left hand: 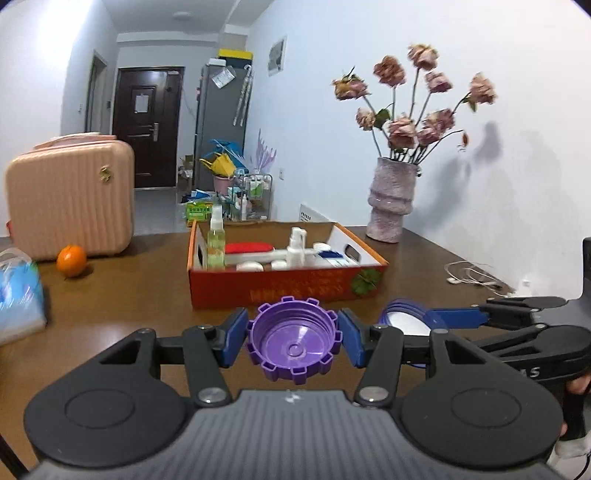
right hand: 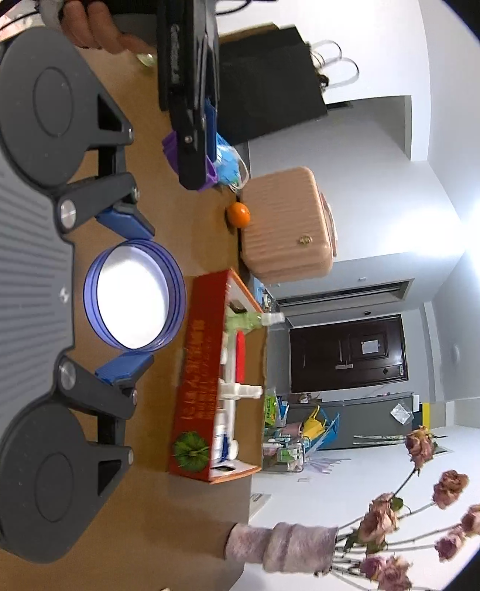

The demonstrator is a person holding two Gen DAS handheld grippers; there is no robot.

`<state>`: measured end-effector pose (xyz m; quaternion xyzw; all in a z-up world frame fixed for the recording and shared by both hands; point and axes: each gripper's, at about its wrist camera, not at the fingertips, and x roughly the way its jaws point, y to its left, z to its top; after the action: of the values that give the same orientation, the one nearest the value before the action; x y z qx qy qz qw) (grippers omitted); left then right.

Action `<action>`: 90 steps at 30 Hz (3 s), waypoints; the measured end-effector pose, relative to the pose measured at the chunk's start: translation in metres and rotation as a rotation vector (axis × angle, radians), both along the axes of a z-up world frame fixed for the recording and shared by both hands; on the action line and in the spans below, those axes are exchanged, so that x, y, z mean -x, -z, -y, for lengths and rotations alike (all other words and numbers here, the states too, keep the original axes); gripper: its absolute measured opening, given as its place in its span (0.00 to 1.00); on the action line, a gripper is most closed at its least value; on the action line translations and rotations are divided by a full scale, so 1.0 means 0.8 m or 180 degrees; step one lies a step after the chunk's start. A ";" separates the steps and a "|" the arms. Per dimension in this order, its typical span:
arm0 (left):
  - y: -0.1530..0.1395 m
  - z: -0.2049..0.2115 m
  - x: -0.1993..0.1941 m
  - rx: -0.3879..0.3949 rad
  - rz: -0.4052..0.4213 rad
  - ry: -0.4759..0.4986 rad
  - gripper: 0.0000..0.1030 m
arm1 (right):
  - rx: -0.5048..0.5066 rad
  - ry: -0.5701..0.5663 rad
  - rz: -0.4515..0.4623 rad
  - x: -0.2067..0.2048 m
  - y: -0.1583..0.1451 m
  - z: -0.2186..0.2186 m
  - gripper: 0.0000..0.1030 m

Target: Organize rigid objects

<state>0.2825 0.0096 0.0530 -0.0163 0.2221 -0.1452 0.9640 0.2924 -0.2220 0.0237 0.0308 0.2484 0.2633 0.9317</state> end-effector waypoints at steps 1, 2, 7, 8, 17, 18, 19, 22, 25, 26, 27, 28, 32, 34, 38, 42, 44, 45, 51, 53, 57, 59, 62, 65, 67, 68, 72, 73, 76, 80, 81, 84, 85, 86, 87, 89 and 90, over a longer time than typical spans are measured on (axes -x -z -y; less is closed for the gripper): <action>-0.003 -0.002 -0.025 0.0011 -0.0040 0.0005 0.53 | -0.0036 0.0008 -0.0026 -0.020 -0.002 0.001 0.64; -0.006 -0.002 -0.056 0.0021 -0.0099 0.0034 0.53 | -0.0070 0.0016 -0.0074 -0.048 -0.004 0.001 0.64; 0.001 -0.006 -0.199 -0.0015 -0.0461 -0.0030 0.53 | -0.0082 0.0086 -0.0317 -0.180 -0.005 -0.010 0.64; 0.008 -0.006 -0.229 -0.0046 -0.0575 -0.0045 0.53 | -0.0079 0.0088 -0.0417 -0.208 -0.002 -0.014 0.64; 0.058 0.001 -0.339 -0.0375 -0.0874 -0.0180 0.53 | 0.0298 0.0184 -0.0775 -0.356 0.044 -0.055 0.64; 0.062 0.002 -0.345 -0.0420 -0.0899 -0.0210 0.53 | 0.0329 0.0187 -0.0810 -0.363 0.050 -0.059 0.64; 0.067 0.001 -0.351 -0.0437 -0.0940 -0.0217 0.53 | 0.0351 0.0188 -0.0842 -0.370 0.055 -0.062 0.64; 0.079 -0.002 -0.365 -0.0423 -0.1074 -0.0197 0.54 | 0.0408 0.0207 -0.0866 -0.379 0.068 -0.067 0.64; 0.081 -0.005 -0.366 -0.0409 -0.1074 -0.0248 0.56 | 0.0467 0.0255 -0.0885 -0.379 0.073 -0.067 0.69; 0.079 -0.006 -0.364 -0.0396 -0.1074 -0.0244 0.59 | 0.0465 0.0259 -0.0865 -0.377 0.070 -0.065 0.72; 0.075 -0.007 -0.361 -0.0391 -0.1069 -0.0248 0.60 | 0.0455 0.0260 -0.0845 -0.374 0.065 -0.062 0.72; 0.070 -0.007 -0.358 -0.0398 -0.1046 -0.0262 0.60 | 0.0443 0.0270 -0.0824 -0.369 0.059 -0.059 0.72; 0.032 -0.007 -0.333 -0.0416 -0.0917 -0.0303 0.60 | 0.0449 0.0319 -0.0683 -0.347 0.020 -0.045 0.72; 0.005 -0.008 -0.312 -0.0412 -0.0814 -0.0326 0.61 | 0.0471 0.0365 -0.0580 -0.329 -0.009 -0.036 0.72; -0.051 -0.012 -0.255 -0.0356 -0.0557 -0.0381 0.66 | 0.0483 0.0441 -0.0360 -0.284 -0.067 -0.018 0.73; -0.092 -0.005 -0.185 -0.0328 -0.0291 -0.0423 0.68 | 0.0475 0.0511 -0.0078 -0.216 -0.116 0.002 0.78; -0.102 0.000 -0.145 -0.0298 -0.0175 -0.0439 0.72 | 0.0464 0.0526 0.0070 -0.175 -0.130 0.011 0.78; -0.103 0.002 -0.122 -0.0286 -0.0110 -0.0452 0.76 | 0.0446 0.0519 0.0146 -0.150 -0.134 0.017 0.79; -0.083 0.026 0.037 -0.0361 0.0346 -0.0271 0.90 | 0.0276 0.0627 0.0600 -0.014 -0.121 0.042 0.87; -0.070 0.032 0.086 -0.0380 0.0528 -0.0282 0.95 | 0.0263 0.0654 0.0782 0.038 -0.105 0.046 0.90; -0.035 0.034 0.181 -0.0331 0.0682 -0.0277 0.98 | 0.0479 0.0556 0.0997 0.138 -0.068 0.042 0.91; -0.020 0.034 0.223 -0.0382 0.0769 -0.0337 1.00 | 0.0529 0.0584 0.1056 0.181 -0.055 0.040 0.91; 0.002 0.021 0.276 -0.0427 0.0894 -0.0485 1.00 | 0.0407 0.0698 0.0982 0.242 -0.030 0.037 0.91; 0.037 0.001 0.319 -0.0334 0.0755 -0.0809 1.00 | 0.0183 0.0896 0.0969 0.299 0.001 0.032 0.91; 0.052 -0.008 0.334 -0.0249 0.0684 -0.0898 1.00 | 0.0142 0.0988 0.0987 0.324 0.024 0.022 0.91; 0.053 -0.008 0.334 -0.0284 0.0673 -0.0874 1.00 | 0.0139 0.0993 0.0968 0.329 0.032 0.018 0.91; 0.052 -0.009 0.330 -0.0407 0.0748 -0.0954 1.00 | -0.0043 0.0962 0.0789 0.328 0.041 0.016 0.91; 0.055 -0.012 0.330 -0.0394 0.0720 -0.0970 1.00 | -0.0070 0.1013 0.0790 0.327 0.041 0.017 0.91; 0.057 -0.018 0.323 -0.0285 0.0592 -0.0976 1.00 | -0.0047 0.0999 0.0704 0.325 0.043 0.018 0.91; 0.050 -0.017 0.328 -0.0298 0.0701 -0.0988 1.00 | -0.0048 0.0967 0.0777 0.331 0.039 0.016 0.93; 0.049 -0.015 0.329 -0.0306 0.0725 -0.0976 1.00 | -0.0048 0.0946 0.0762 0.331 0.039 0.015 0.97; 0.046 -0.008 0.331 -0.0299 0.0773 -0.0933 1.00 | -0.0070 0.0891 0.0748 0.332 0.036 0.013 0.98; 0.045 -0.008 0.332 -0.0277 0.0788 -0.0921 1.00 | -0.0066 0.0883 0.0779 0.333 0.034 0.013 0.98; 0.044 -0.007 0.333 -0.0260 0.0794 -0.0902 1.00 | -0.0049 0.0883 0.0816 0.334 0.032 0.012 0.98; 0.042 -0.005 0.334 -0.0258 0.0805 -0.0878 1.00 | -0.0038 0.0892 0.0849 0.335 0.030 0.012 0.98; 0.042 -0.003 0.337 -0.0293 0.0844 -0.0861 1.00 | -0.0057 0.0914 0.0854 0.334 0.028 0.013 0.99; 0.042 -0.002 0.338 -0.0302 0.0852 -0.0855 1.00 | -0.0072 0.0917 0.0841 0.334 0.029 0.014 0.99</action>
<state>0.0124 0.0113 0.0198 0.0190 0.0943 -0.0055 0.9953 0.0251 -0.2329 0.0008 0.0417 0.1140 0.1317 0.9838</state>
